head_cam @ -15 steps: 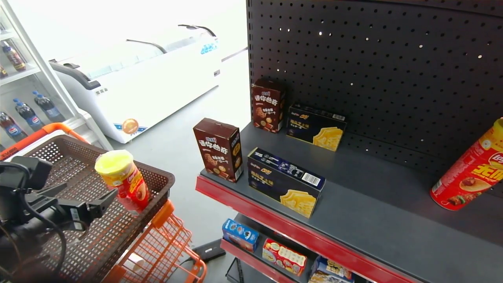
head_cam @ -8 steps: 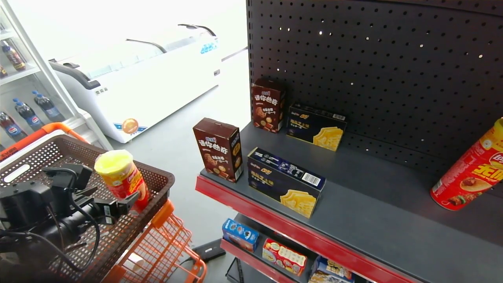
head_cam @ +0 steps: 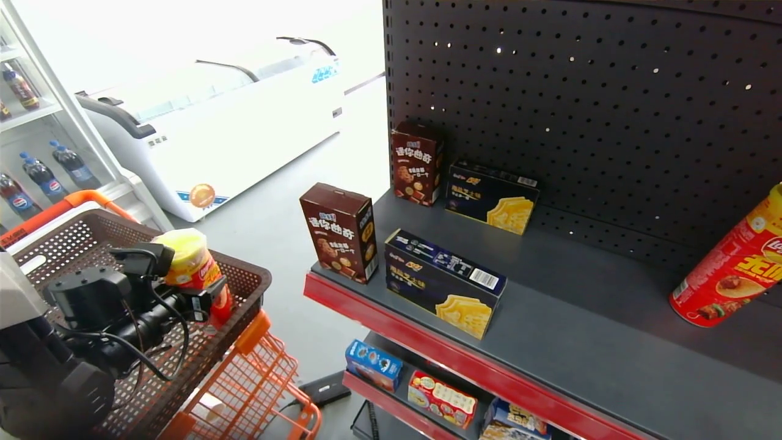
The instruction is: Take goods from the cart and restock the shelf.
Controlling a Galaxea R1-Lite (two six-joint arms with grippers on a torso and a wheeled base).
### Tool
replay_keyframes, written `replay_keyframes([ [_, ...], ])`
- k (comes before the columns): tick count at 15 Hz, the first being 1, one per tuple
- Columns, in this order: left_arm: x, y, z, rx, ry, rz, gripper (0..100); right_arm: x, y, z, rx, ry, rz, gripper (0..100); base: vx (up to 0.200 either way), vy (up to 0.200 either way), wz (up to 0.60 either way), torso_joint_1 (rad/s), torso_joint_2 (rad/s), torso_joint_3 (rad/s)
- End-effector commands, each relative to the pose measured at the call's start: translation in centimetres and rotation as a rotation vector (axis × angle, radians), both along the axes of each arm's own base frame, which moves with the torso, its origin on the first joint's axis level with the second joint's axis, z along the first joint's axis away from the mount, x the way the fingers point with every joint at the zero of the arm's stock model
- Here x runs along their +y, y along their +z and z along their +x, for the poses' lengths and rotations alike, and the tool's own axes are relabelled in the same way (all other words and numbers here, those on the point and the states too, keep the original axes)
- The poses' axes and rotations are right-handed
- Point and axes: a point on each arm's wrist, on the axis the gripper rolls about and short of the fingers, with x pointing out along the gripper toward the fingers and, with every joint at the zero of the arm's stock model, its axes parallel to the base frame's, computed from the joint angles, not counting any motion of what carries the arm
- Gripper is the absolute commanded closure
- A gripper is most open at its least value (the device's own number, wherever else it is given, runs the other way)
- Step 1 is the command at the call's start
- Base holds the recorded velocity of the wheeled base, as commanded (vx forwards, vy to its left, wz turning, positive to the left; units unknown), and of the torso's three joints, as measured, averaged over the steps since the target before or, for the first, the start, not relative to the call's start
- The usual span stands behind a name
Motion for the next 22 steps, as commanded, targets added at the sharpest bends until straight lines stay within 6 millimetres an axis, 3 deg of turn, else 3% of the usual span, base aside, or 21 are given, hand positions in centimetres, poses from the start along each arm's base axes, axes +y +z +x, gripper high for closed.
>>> replay_keyframes([
  [1,-0.1,-0.3,0.9,-0.010,-0.008,0.000,100,0.0,0.0,0.0,0.001,-0.001,-0.001,0,0.000,0.000,0.00,0.000,0.00,0.000],
  [6,-1.0,0.0,0.9,-0.022,-0.032,-0.004,100,0.0,0.0,0.0,0.001,-0.001,-0.001,0,0.000,0.000,0.00,0.000,0.00,0.000],
  [10,-1.0,3.0,0.7,-0.134,-0.036,0.020,100,0.0,0.0,0.0,0.001,-0.001,-0.001,0,0.000,0.000,0.00,0.000,0.00,0.000],
  [16,-2.1,10.3,-2.4,-0.289,-0.074,0.042,100,0.0,0.0,0.0,0.001,-0.001,-0.001,0,0.000,0.000,0.00,0.000,0.00,0.000],
  [19,-3.9,11.8,-3.5,-0.328,-0.133,0.037,100,0.0,0.0,0.0,0.002,-0.001,-0.001,0,0.000,0.000,0.00,0.000,0.00,0.000],
  [21,-4.1,11.7,-3.9,-0.312,-0.149,0.039,100,0.0,0.0,0.0,0.002,-0.001,-0.001,0,0.000,0.000,0.00,0.000,0.00,0.000],
  [22,-5.8,11.6,-6.3,-0.299,-0.273,0.010,100,0.0,0.0,0.0,0.001,-0.001,-0.001,0,0.000,0.000,0.00,0.000,0.00,0.000],
])
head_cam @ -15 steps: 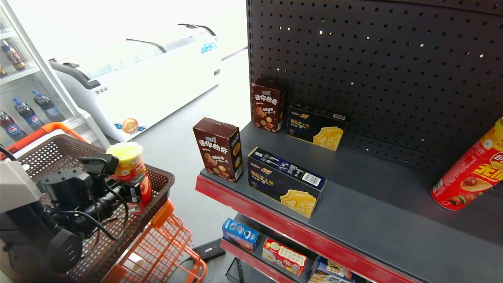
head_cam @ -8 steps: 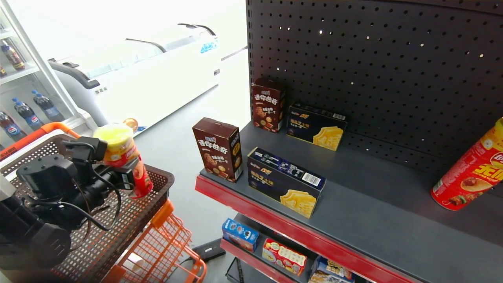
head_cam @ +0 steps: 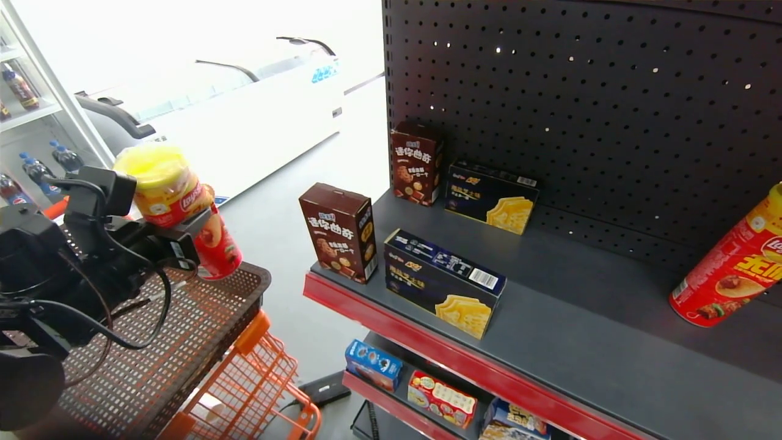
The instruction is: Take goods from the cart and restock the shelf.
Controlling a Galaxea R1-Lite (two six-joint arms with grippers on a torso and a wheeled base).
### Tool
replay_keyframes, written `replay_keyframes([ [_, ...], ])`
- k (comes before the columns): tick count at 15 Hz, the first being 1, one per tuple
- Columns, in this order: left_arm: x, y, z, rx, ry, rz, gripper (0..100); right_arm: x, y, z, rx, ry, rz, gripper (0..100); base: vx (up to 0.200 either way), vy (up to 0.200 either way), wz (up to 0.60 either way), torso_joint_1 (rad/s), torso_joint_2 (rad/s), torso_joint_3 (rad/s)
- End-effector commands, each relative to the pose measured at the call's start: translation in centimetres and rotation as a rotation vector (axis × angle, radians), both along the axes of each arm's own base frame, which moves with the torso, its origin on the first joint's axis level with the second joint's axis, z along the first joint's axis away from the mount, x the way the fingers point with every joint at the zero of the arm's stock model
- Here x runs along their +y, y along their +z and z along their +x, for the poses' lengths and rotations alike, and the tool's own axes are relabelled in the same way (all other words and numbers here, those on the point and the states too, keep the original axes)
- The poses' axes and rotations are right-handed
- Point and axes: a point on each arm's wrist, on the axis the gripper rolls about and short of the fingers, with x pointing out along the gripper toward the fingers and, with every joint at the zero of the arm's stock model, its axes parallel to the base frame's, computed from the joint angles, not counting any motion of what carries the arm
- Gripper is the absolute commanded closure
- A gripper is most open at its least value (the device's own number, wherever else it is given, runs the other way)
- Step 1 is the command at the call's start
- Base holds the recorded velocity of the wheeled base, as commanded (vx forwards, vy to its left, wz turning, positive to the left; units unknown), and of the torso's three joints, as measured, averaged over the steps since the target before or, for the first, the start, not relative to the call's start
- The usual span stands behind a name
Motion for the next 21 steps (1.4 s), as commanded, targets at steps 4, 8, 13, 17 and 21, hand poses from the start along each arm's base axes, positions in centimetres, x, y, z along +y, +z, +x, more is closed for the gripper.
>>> replay_keyframes([
  [4,-4.5,1.8,-4.1,-0.045,-0.255,-0.026,100,0.0,0.0,0.0,0.000,0.000,0.000,0,0.000,0.000,0.00,0.000,0.00,0.000],
  [8,-7.9,1.7,-6.4,-0.037,-0.429,-0.045,100,0.0,0.0,0.0,0.000,0.000,0.000,0,0.000,0.000,0.00,0.000,0.00,0.000],
  [13,-10.4,0.8,-8.4,0.005,-0.568,-0.042,100,0.0,0.0,0.0,0.000,0.000,0.000,0,0.000,0.000,0.00,0.000,0.00,0.000],
  [17,-11.6,0.1,-9.4,0.035,-0.639,-0.040,100,0.0,0.0,0.0,0.002,0.000,0.000,0,0.000,0.000,0.00,0.000,0.00,0.000],
  [21,-12.5,0.0,-10.0,0.053,-0.711,-0.061,100,0.0,0.0,0.0,0.002,0.000,0.000,0,0.000,0.000,0.00,0.000,0.00,0.000],
])
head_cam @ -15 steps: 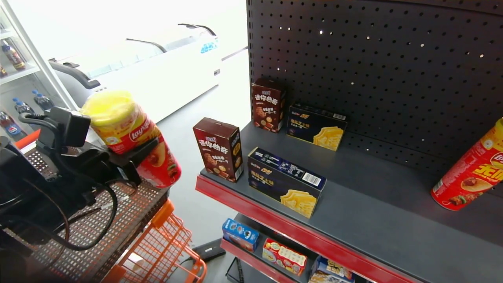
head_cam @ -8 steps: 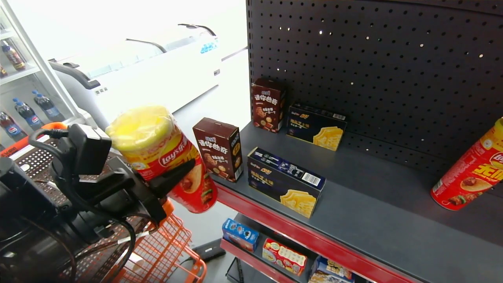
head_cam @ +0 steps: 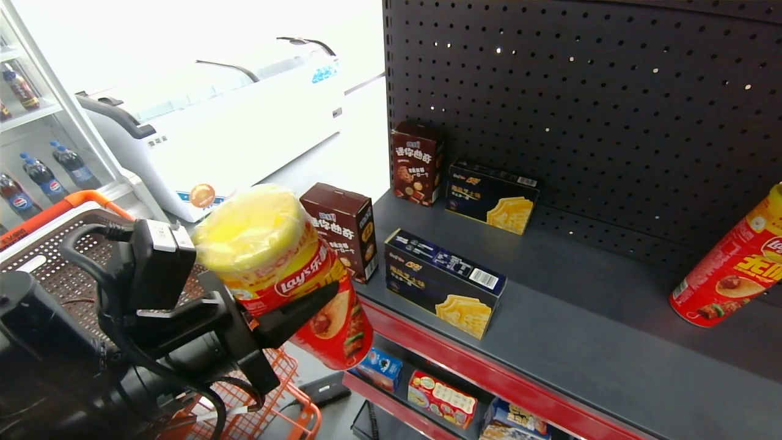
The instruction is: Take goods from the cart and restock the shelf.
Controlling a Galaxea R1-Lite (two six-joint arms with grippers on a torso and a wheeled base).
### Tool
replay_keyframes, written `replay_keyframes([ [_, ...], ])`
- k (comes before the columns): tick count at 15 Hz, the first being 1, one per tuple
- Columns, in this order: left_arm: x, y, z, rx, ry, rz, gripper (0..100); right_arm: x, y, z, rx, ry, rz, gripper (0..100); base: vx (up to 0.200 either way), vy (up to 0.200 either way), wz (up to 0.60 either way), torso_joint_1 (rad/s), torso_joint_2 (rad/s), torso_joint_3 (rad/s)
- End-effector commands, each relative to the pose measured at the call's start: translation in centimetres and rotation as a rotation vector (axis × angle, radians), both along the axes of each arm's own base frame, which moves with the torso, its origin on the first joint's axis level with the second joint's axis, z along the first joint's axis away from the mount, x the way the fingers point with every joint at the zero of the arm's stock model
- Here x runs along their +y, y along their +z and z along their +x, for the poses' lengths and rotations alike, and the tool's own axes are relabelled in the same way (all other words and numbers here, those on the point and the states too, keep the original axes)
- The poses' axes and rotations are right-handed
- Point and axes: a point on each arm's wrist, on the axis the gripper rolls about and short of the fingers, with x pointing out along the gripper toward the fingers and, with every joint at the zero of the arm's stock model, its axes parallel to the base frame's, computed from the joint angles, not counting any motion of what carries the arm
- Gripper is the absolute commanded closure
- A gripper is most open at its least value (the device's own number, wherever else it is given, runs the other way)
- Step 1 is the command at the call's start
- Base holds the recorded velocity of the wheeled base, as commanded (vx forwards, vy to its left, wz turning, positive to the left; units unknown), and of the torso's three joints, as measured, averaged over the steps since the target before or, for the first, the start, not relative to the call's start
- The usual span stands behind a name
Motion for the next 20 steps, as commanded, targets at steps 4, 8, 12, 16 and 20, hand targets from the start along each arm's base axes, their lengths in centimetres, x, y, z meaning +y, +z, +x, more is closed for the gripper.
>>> replay_keyframes([
  [4,-0.2,-0.7,-1.5,0.046,-0.111,0.024,100,0.0,0.0,0.0,0.002,0.000,0.000,0,0.000,0.000,0.00,0.000,0.00,0.000],
  [8,-0.7,0.0,-1.4,0.071,-0.181,0.043,100,0.0,0.0,0.0,0.000,0.000,0.000,0,0.000,0.000,0.00,0.000,0.00,0.000],
  [12,-2.6,0.5,-1.7,0.056,-0.272,0.039,100,0.0,0.0,0.0,0.002,0.002,0.000,0,0.000,0.000,0.00,0.000,0.00,0.000],
  [16,-3.9,0.3,-3.2,0.062,-0.362,0.046,100,0.0,0.0,0.0,0.002,0.000,0.000,0,0.000,0.000,0.00,0.000,0.00,0.000],
  [20,-4.3,0.0,-3.6,0.068,-0.386,0.054,100,0.0,0.0,0.0,0.002,0.002,0.000,0,0.000,0.000,0.00,0.000,0.00,0.000],
])
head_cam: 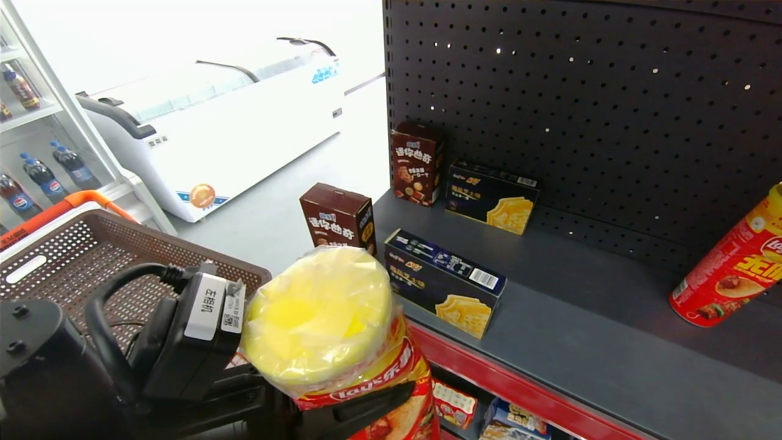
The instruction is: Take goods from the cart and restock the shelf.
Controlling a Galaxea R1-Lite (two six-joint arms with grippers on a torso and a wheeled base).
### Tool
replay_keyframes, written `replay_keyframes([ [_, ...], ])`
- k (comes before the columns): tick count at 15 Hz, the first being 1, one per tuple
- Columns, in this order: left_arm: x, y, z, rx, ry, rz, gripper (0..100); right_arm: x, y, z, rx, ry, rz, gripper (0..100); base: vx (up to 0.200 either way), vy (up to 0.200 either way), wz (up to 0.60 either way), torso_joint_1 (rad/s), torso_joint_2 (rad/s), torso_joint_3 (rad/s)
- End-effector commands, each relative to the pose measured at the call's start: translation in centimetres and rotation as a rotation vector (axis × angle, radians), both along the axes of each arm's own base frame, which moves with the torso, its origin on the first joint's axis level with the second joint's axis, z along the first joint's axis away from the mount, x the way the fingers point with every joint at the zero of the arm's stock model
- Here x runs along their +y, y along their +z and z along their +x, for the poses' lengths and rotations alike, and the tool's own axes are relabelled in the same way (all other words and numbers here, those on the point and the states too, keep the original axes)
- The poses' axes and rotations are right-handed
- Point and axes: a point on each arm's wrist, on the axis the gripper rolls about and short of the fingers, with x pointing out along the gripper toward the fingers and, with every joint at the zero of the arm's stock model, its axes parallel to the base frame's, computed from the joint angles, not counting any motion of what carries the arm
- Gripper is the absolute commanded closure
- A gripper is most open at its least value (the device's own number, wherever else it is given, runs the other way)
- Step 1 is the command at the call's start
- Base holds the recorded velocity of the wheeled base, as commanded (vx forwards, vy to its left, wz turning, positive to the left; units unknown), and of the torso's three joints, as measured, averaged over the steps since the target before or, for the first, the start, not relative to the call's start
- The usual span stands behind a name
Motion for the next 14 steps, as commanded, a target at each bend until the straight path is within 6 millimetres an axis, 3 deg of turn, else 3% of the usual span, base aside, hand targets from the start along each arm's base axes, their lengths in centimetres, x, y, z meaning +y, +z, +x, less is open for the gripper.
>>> replay_keyframes([
  [1,-0.29,-0.10,-0.10,0.003,-0.014,0.003,100,0.00,0.00,0.01,0.001,0.001,0.001,0,0.000,0.000,-0.60,0.002,0.00,0.002],
  [7,-0.78,-0.31,0.28,0.009,-0.020,0.011,100,0.00,0.00,0.01,0.001,0.001,-0.001,0,0.000,0.000,-0.60,0.003,0.00,0.003],
  [14,-0.85,-0.22,0.40,0.007,-0.020,0.009,100,0.00,0.00,0.01,0.001,0.001,-0.002,0,0.000,0.000,0.00,0.000,0.00,0.000],
])
